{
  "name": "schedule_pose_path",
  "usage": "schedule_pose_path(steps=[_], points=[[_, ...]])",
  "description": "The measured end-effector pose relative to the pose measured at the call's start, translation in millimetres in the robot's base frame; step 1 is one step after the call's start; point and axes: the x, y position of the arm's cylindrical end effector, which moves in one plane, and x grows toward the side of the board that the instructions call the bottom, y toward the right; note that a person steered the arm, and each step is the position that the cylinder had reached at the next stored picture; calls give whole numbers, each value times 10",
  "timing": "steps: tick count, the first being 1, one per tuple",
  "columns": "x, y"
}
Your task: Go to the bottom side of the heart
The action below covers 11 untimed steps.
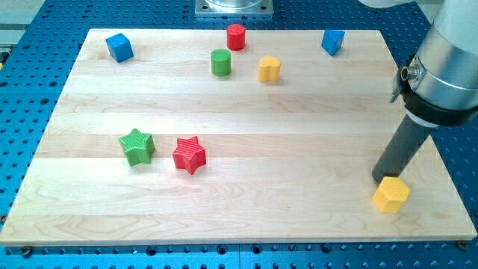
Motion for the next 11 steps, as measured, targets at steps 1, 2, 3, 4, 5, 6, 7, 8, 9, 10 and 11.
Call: schedule_pose_path(steps=[1,2,3,4,5,6,7,8,9,10,11], points=[[-201,-96],[-228,-102],[-228,-102],[-250,-102],[-316,-102],[-351,-102],[-351,-97],[-829,-171],[-1241,-938],[-1392,-1685],[-1631,-1817]])
